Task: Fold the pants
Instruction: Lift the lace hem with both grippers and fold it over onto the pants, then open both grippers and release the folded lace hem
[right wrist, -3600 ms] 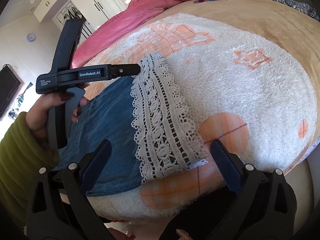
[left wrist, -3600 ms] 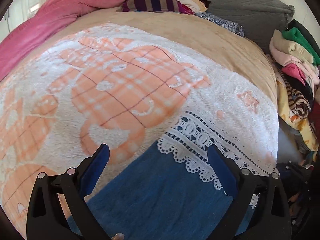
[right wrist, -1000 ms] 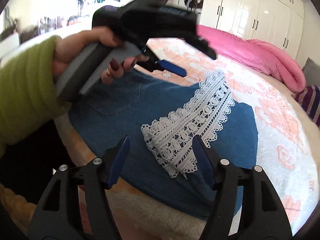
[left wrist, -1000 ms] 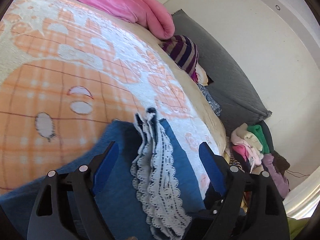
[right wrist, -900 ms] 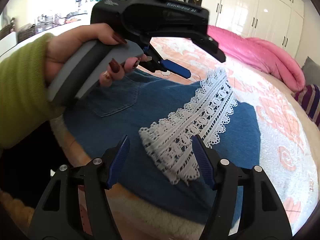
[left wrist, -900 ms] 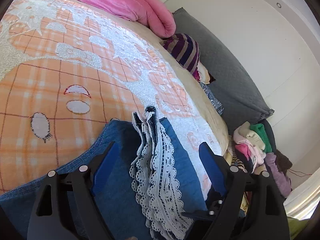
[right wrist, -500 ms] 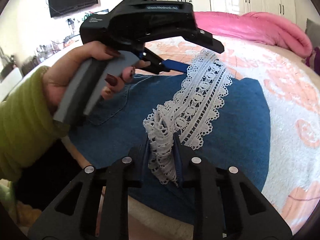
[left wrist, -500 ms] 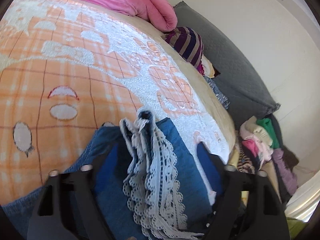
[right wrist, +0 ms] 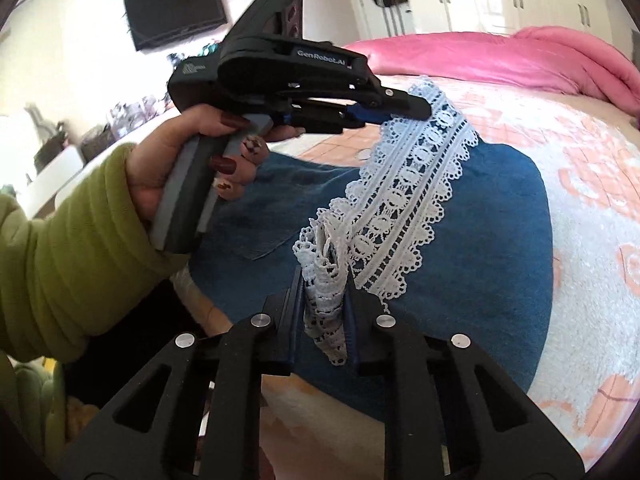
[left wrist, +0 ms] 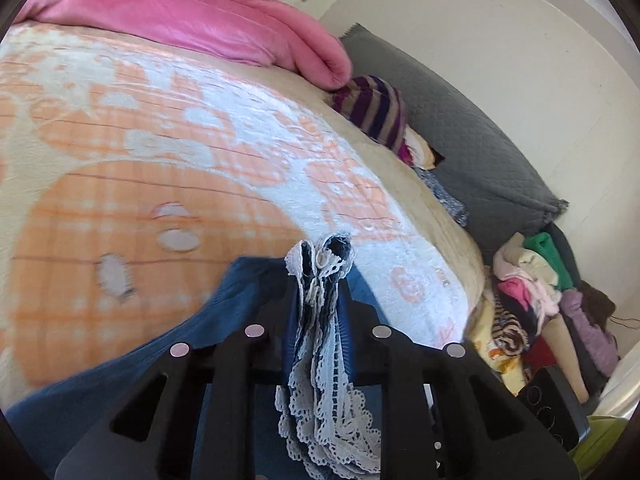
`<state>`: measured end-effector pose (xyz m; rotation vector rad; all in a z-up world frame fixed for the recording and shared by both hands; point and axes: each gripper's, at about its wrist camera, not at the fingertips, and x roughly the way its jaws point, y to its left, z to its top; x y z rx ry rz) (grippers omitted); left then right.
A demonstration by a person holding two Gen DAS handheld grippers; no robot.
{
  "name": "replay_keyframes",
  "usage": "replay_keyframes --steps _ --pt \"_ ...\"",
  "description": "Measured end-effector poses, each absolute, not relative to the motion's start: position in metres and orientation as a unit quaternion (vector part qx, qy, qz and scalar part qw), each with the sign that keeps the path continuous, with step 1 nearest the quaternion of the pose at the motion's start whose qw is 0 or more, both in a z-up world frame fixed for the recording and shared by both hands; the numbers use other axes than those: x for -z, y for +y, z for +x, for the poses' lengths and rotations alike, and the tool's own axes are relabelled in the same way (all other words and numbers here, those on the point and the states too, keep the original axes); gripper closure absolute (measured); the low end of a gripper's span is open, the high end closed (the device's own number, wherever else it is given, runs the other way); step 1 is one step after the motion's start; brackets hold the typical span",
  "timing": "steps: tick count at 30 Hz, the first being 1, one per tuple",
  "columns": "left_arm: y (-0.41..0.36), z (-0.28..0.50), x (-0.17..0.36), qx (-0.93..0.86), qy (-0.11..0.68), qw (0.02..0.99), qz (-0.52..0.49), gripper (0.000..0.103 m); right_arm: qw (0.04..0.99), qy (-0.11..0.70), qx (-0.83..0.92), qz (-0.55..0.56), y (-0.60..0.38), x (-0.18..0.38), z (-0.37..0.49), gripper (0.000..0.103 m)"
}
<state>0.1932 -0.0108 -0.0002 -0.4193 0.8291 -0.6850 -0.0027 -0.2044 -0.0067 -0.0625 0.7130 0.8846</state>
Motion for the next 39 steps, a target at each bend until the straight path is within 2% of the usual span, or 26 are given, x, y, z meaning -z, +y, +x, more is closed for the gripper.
replay_keyframes --steps 5,11,15,19,23,28,34,39 --pt "0.006 0.196 0.005 0.304 0.401 0.838 -0.211 0.085 0.836 0.34 -0.424 -0.077 -0.188 0.016 -0.009 0.092" --pt "0.004 0.204 0.018 0.272 0.422 0.847 -0.177 0.083 0.83 0.347 -0.432 -0.068 -0.188 0.021 -0.01 0.09" --pt "0.007 0.208 0.027 0.253 0.432 0.85 -0.164 0.081 0.826 0.346 -0.439 -0.07 -0.186 0.023 -0.015 0.083" --pt "0.01 0.212 0.035 0.246 0.441 0.847 -0.164 0.081 0.82 0.344 -0.453 -0.069 -0.184 0.019 -0.018 0.072" --pt "0.014 0.209 0.032 0.243 0.436 0.85 -0.17 0.08 0.821 0.333 -0.46 -0.066 -0.189 0.01 -0.025 0.07" --pt "0.016 0.194 0.018 0.237 0.419 0.862 -0.16 0.062 0.836 0.322 -0.443 -0.046 -0.211 -0.007 -0.025 0.067" --pt "0.017 0.153 0.008 0.227 0.397 0.876 -0.152 0.055 0.865 0.33 -0.379 -0.015 -0.247 -0.013 -0.013 0.062" --pt "0.011 0.124 0.002 0.238 0.389 0.876 -0.158 0.054 0.877 0.334 -0.345 0.003 -0.27 -0.013 -0.007 0.058"
